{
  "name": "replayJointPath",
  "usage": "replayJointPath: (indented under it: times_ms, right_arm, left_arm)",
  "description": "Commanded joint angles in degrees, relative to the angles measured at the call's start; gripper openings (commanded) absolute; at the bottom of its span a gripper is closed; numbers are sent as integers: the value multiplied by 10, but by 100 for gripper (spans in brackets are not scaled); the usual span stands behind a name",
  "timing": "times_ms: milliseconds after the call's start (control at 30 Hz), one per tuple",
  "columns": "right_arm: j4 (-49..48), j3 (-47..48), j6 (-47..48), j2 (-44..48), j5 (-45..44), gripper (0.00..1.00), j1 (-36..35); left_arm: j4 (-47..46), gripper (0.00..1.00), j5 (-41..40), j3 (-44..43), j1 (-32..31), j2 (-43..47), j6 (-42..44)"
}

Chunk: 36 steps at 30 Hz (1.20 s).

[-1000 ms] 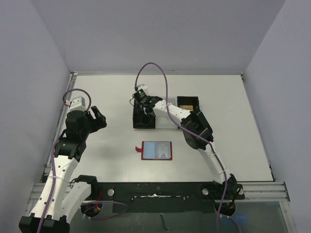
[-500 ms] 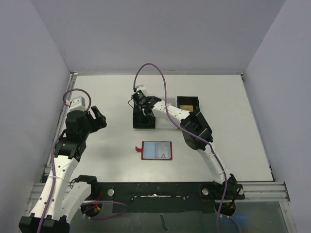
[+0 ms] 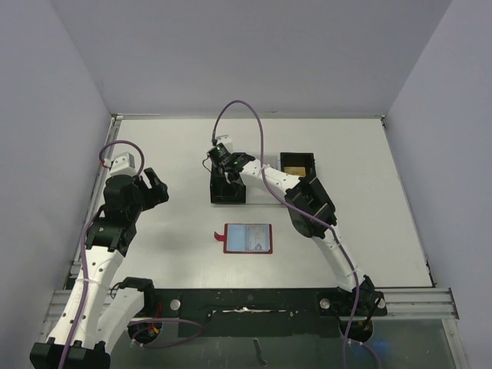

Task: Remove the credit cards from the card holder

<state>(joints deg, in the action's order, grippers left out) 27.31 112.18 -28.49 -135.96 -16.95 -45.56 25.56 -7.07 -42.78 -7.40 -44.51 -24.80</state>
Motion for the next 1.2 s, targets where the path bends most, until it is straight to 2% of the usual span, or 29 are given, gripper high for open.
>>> replayJointPath:
  times_ms: [0, 533, 833, 1167]
  right_arm:
    - [-2, 9, -22, 2, -6, 26, 11]
    - [3, 9, -5, -4, -59, 28, -2]
    - [1, 50, 41, 23, -24, 32, -5]
    - [-16, 10, 61, 91, -9, 34, -12]
  left_arm:
    - [-18, 73, 0, -11, 5, 7, 2]
    - [-20, 73, 7, -11, 5, 2, 3]
    - [-21, 73, 8, -10, 5, 2, 4]
    - [-24, 73, 10, -8, 5, 0, 4]
